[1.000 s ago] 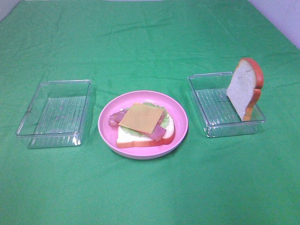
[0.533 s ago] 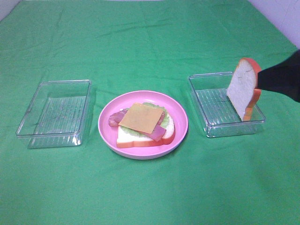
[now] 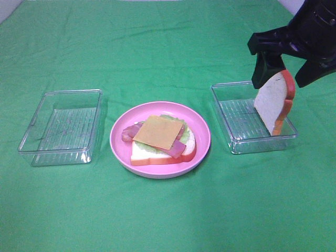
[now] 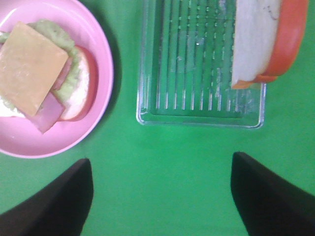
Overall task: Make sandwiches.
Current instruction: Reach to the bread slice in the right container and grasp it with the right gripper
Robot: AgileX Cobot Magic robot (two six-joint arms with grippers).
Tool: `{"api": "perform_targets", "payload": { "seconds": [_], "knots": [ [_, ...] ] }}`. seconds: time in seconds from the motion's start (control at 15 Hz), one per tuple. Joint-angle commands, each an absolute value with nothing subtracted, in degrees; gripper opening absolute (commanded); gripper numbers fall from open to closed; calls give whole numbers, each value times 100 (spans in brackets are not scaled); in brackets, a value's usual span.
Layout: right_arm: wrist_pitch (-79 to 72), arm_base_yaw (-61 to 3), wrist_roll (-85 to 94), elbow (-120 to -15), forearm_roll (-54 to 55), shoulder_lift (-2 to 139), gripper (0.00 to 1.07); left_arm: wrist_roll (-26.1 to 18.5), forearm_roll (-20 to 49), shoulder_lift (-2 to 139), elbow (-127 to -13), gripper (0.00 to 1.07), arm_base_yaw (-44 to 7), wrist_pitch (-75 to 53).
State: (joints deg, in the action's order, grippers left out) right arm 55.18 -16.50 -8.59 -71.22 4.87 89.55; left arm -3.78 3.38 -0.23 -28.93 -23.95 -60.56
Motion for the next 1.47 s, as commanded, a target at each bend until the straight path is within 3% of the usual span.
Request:
{"api": "perform_targets", "payload": {
  "seconds": [0.07,0.47,1.07,1.27,1.47],
  "knots": [
    [5930,-1375,-773,-7689,418,9339,73,-361,338,-166,-2853,80,-2395,-5987],
    [6394,-441,69,-8875,1175,10330,73,-361,338,-166,-2853,80,-2395,-5987],
    [6280,-378,235,-9523,859,11717,72,-361,321,-166,-2853,80,-2395,-5987],
    [6194,-378,235,-9523,728,11803,55,-361,321,-166,-2853,80,-2395,-5987],
    [6136,-378,258,-9523,710,11803,9,-361,321,-166,-2853,80,-2395,-5987]
  ]
}}
